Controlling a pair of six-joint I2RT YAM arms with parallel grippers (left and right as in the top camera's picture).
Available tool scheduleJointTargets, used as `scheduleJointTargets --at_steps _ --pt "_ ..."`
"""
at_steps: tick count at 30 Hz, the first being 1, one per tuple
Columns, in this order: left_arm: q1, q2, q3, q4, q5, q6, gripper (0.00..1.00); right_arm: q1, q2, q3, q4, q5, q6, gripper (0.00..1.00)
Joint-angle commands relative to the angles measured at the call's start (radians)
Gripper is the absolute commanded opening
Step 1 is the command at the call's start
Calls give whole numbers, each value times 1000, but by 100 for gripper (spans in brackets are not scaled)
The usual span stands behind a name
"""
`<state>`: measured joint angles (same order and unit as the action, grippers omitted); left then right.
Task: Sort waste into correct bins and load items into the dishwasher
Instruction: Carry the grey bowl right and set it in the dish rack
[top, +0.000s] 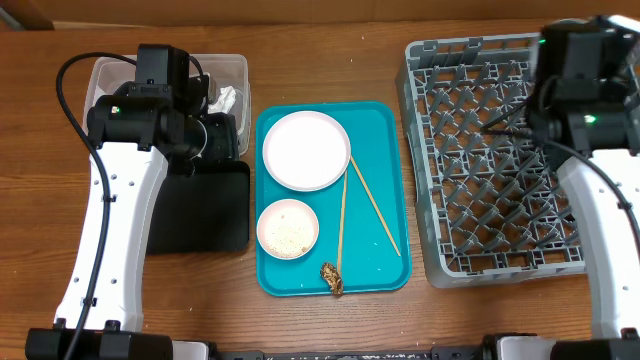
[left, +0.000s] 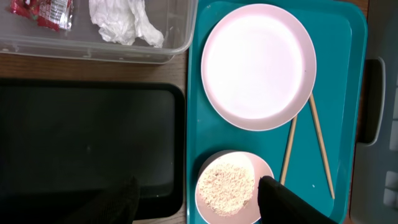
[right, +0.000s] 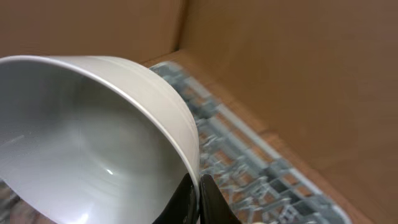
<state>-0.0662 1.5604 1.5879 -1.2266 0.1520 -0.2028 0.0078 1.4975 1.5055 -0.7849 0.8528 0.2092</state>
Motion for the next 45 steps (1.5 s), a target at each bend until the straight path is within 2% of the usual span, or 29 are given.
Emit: scheduleJointTargets --at_steps 1,11,19,32,45 --pt "-6 9 11 1 -6 -2 63 -71 52 20 65 130 3 4" --pt "-6 9 11 0 -5 -3 63 -235 187 20 214 243 0 4" --pt "-6 9 11 1 -6 -3 63 -320 315 20 219 242 1 4" --pt "-6 9 11 1 -2 -3 64 -335 443 11 217 229 5 4" --pt "-6 9 11 2 -2 -3 64 -336 450 -3 208 235 5 4"
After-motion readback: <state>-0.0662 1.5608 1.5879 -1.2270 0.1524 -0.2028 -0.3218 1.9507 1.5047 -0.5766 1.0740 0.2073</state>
